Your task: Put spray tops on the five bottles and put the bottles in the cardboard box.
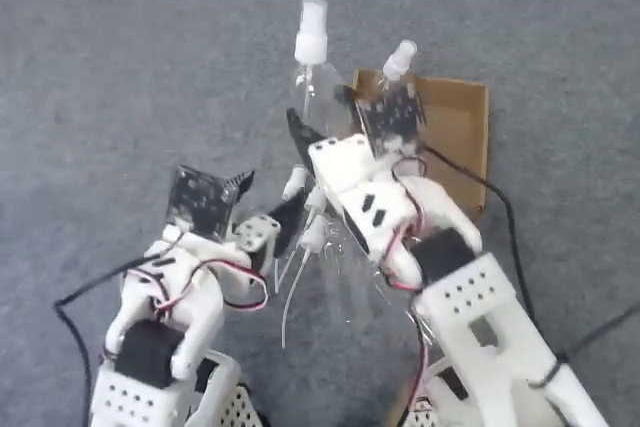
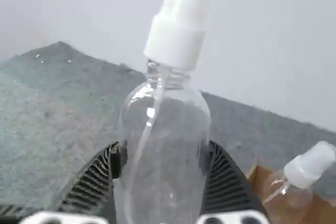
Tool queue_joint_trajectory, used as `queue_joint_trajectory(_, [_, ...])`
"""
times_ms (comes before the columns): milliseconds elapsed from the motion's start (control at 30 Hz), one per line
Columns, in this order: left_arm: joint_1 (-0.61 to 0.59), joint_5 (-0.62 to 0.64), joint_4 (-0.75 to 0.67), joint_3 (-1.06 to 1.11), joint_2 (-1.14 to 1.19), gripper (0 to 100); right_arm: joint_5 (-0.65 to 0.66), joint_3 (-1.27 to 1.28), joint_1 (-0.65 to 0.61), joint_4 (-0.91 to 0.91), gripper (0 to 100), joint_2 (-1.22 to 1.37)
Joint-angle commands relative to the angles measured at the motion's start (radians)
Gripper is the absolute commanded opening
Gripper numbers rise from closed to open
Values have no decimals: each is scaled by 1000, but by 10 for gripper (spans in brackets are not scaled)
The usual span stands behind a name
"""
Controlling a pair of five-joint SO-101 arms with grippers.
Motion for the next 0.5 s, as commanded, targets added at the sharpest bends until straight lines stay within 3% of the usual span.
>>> queue_joint_trajectory(0, [15, -17, -87, 62, -81, 275, -98, -178, -27, 114, 6, 67])
queue_joint_trajectory(200, [17, -15, -100, 79, -81, 275, -107, -221, -134, 255, 6, 73])
queue_joint_trajectory(467, [17, -17, -100, 81, -81, 275, -106, -221, -116, 351, 6, -42])
